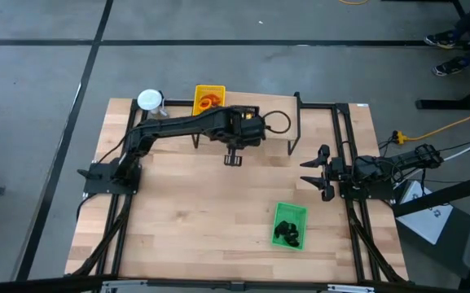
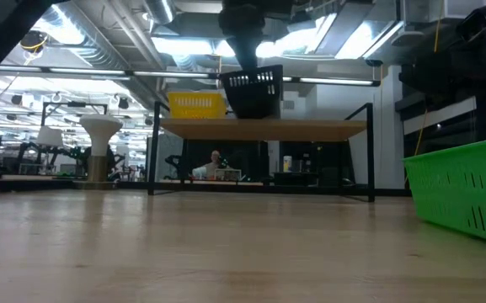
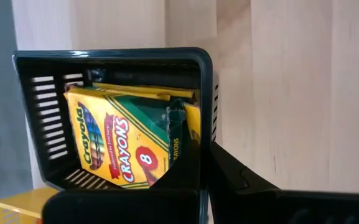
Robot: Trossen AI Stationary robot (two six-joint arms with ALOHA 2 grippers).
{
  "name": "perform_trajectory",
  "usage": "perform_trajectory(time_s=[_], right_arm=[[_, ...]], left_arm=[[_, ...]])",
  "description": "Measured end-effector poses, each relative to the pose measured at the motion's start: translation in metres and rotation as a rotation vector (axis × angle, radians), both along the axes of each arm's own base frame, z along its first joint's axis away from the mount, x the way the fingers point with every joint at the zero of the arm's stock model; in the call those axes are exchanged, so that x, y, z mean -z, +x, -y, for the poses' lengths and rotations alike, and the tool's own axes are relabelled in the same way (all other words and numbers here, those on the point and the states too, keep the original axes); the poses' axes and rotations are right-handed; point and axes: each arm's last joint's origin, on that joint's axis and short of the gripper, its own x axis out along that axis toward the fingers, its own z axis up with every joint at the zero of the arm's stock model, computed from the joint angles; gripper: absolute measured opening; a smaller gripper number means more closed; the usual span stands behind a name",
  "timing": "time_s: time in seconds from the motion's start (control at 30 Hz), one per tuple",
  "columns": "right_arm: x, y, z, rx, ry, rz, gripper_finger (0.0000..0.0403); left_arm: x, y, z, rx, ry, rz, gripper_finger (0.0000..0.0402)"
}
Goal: Pick & Place Office Desk Supplies
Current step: Put the black bin with crayon boxes on the shelf
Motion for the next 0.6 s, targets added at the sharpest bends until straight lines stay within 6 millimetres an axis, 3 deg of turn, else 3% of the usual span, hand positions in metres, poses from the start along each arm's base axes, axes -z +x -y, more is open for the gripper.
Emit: perform_trajectory(time_s=[0.6], right_arm=[[0.0, 0.0, 0.0, 0.0, 0.0, 0.0, 0.0219]], left_arm=[[0.0, 0.0, -0.041, -0.045, -0.003, 0.065, 0.0003]])
